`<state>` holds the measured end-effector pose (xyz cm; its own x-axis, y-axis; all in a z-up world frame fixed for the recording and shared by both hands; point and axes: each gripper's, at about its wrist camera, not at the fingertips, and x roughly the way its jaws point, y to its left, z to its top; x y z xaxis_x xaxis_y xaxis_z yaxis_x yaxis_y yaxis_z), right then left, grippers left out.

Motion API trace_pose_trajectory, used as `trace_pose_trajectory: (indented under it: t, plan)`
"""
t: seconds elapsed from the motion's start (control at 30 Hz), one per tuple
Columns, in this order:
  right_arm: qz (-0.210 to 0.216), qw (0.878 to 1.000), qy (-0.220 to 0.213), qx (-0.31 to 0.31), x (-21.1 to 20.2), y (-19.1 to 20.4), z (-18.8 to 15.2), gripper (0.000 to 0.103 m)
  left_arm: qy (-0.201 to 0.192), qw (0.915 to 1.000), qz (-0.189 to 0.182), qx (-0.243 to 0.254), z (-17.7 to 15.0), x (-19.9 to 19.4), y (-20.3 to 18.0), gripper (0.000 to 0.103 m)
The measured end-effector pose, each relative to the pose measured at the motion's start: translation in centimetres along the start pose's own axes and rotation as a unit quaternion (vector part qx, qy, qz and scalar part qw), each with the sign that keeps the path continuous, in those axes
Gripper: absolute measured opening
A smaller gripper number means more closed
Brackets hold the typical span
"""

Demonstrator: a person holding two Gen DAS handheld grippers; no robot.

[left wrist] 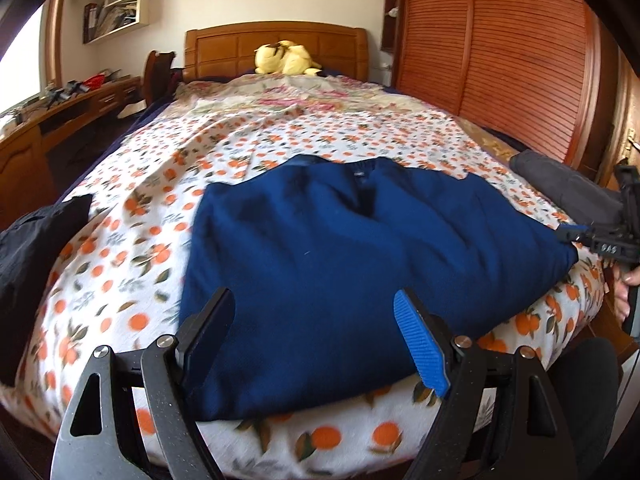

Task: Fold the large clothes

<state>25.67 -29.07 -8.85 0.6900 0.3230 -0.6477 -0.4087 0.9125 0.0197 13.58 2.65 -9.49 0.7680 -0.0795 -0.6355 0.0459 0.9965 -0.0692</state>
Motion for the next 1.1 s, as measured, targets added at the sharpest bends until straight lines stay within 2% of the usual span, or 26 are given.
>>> trace_pose_trajectory:
  t: [0.1,0.3,0.47,0.6,0.83,0.93,1.1]
  plan:
    - [-0.004,1.0,-0.015,-0.018,0.0,1.3,0.5,0.049,0.004,0.9998,0.019,-0.01,-0.6,-0.6,1.0,0.082]
    - [0.029,0.998,-0.033,-0.046,2.7,5.4,1.7,0.049,0.018,0.9985,0.044,-0.028,-1.5,-0.5,3.4,0.082]
    - [0.072,0.994,-0.026,-0.075,5.7,9.9,3.0,0.049,0.033,0.9976,0.047,-0.038,-2.0,0.2,5.0,0.067]
    - [0.098,0.991,-0.025,-0.091,7.3,12.0,2.5,0.049,0.045,0.9968,0.045,-0.048,-2.7,0.9,5.7,0.064]
    - [0.1,0.986,0.041,-0.127,11.0,13.7,2.9,0.049,0.078,0.993,0.049,-0.074,-4.3,1.8,6.8,0.064]
    - [0.1,0.984,0.05,-0.137,12.5,13.9,3.1,0.05,0.083,0.9913,0.038,-0.095,-5.0,1.8,7.3,0.064]
    - [0.116,0.985,0.039,-0.121,12.8,13.4,3.0,0.051,0.084,0.9902,0.039,-0.105,-5.5,1.7,7.2,0.064]
